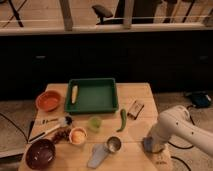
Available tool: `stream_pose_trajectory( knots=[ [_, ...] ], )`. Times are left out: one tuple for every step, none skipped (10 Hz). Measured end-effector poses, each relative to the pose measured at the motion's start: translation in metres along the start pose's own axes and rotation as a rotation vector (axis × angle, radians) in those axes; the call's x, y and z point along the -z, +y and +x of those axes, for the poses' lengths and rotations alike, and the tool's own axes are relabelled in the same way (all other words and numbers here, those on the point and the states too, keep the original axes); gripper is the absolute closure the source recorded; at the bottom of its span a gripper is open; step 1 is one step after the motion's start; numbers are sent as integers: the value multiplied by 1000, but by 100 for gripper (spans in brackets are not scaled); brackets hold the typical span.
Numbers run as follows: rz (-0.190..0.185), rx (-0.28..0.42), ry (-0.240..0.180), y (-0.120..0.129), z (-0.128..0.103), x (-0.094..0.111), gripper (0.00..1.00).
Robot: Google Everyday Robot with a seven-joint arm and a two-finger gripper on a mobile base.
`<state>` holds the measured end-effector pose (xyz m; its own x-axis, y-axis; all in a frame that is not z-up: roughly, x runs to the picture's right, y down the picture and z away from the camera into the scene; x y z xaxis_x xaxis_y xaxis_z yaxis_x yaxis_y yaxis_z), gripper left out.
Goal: Wipe tray with sponge
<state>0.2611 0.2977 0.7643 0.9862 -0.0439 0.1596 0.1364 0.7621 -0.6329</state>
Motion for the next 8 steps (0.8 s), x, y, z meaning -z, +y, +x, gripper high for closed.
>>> stream_pose_trajectory(
  knots=[
    [6,3,3,-3,-3,3,100],
    [18,11,8,-9,-10,12,100],
    [25,16,11,-13,-15,26,100],
    [25,16,15,-13,-17,38,100],
    [29,18,17,-13,-17,45,100],
    [32,17,22,-12,-16,48,100],
    [39,23,30,-14,-15,46,100],
    [46,28,28,-18,-21,45,100]
  ],
)
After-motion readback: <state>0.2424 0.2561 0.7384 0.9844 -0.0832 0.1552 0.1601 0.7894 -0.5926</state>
